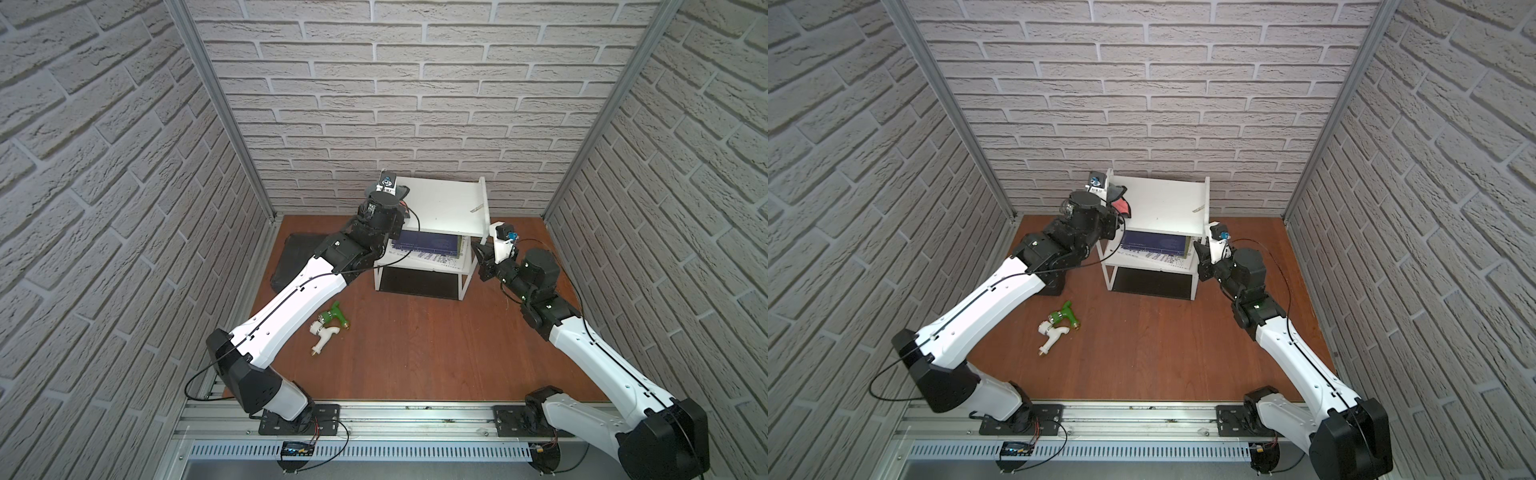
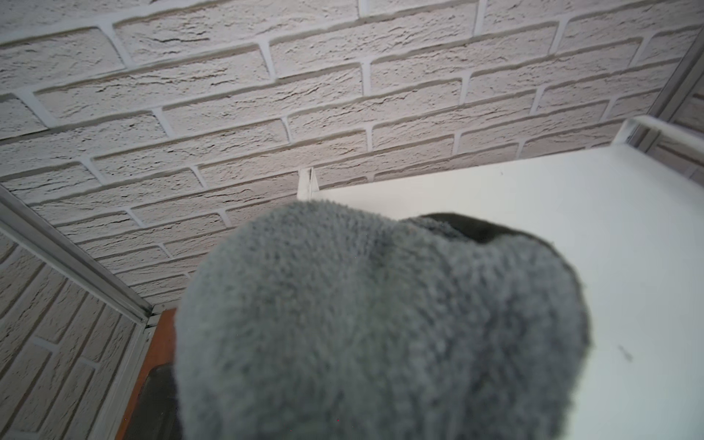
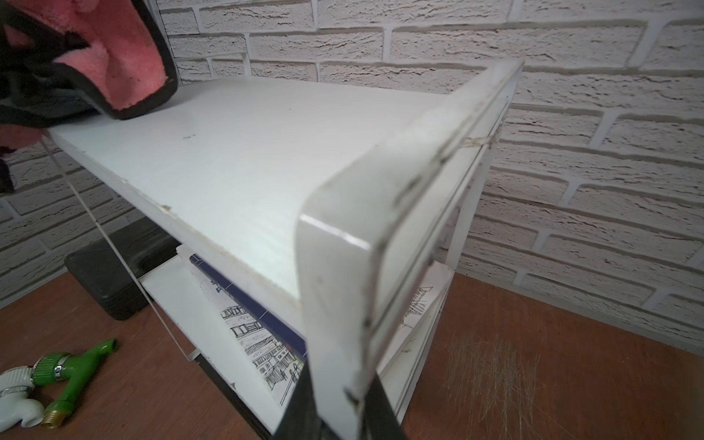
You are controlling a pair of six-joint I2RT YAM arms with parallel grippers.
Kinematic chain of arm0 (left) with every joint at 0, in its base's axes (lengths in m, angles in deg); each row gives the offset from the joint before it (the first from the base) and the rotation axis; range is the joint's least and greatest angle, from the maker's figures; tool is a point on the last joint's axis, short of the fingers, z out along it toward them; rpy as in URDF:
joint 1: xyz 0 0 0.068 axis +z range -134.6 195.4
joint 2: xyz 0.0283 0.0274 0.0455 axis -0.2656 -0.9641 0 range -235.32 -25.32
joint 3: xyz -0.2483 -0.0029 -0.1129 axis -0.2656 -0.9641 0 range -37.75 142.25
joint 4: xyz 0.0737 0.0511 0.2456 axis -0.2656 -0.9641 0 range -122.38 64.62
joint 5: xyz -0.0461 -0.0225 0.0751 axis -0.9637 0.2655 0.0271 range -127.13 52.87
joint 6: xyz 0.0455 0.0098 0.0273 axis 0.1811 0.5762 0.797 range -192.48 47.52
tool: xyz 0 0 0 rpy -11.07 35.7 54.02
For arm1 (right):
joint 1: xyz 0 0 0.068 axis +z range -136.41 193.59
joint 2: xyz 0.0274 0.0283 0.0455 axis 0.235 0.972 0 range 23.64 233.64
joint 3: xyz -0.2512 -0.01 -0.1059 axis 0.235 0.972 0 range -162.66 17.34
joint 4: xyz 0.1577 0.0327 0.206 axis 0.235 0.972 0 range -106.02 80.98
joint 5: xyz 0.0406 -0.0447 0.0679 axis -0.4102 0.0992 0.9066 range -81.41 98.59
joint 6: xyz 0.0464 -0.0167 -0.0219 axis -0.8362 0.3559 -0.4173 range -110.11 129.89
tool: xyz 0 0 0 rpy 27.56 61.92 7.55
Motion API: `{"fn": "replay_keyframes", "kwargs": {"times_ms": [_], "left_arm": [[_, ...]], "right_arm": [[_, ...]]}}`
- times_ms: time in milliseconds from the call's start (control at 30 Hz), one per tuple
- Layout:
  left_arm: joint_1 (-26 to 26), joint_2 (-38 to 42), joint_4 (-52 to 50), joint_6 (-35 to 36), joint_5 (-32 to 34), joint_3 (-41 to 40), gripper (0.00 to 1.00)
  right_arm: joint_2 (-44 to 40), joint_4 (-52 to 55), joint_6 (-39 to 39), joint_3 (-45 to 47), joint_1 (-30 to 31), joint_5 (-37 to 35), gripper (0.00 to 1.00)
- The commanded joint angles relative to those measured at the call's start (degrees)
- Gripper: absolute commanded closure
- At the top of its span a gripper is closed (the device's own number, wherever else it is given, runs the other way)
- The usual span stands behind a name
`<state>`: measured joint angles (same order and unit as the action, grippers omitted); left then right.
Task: Wipe the bookshelf clean with a cloth
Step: Hold the shelf at the center of the board.
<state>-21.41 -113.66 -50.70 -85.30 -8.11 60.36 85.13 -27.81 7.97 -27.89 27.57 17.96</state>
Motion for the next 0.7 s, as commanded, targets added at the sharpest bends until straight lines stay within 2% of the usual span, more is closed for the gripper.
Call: {"fn": "replay_keyframes", "kwargs": {"times_ms": [0, 133, 300, 433, 500, 533, 667], "left_arm": [[-3.7, -7.6, 1.8, 1.1, -9.2, 7.2, 1.0], [-5.8, -16.2, -2.3, 1.8, -13.3, 17.4, 1.0], [-2.3, -21.0, -8.6, 2.1, -3.2, 23.8, 1.0], [2.2, -21.3, -8.7, 2.5, 5.1, 24.5, 1.0], [2.7, -22.4, -5.9, 3.8, 7.5, 25.0, 1.0], [2.4, -22.9, -4.6, 4.2, 6.1, 24.9, 1.0], [-1.6, -29.2, -2.6, 4.1, -8.2, 31.6, 1.0]], "right_arm": [[-0.7, 1.9, -4.0, -0.1, -0.6, -0.5, 0.97], [-0.2, 1.9, -3.9, -0.1, -0.6, -0.8, 0.97], [0.1, 2.0, -3.1, 0.0, -0.6, -0.8, 0.97], [-0.2, 2.9, -2.1, -0.1, -0.6, -1.4, 0.97], [-0.6, 3.3, -1.8, 0.0, -0.6, -1.5, 0.97], [-0.8, 3.4, -1.7, 0.2, -0.7, -1.7, 0.97], [-1.0, 4.3, -1.1, 0.3, -0.6, -2.3, 0.97]]}}
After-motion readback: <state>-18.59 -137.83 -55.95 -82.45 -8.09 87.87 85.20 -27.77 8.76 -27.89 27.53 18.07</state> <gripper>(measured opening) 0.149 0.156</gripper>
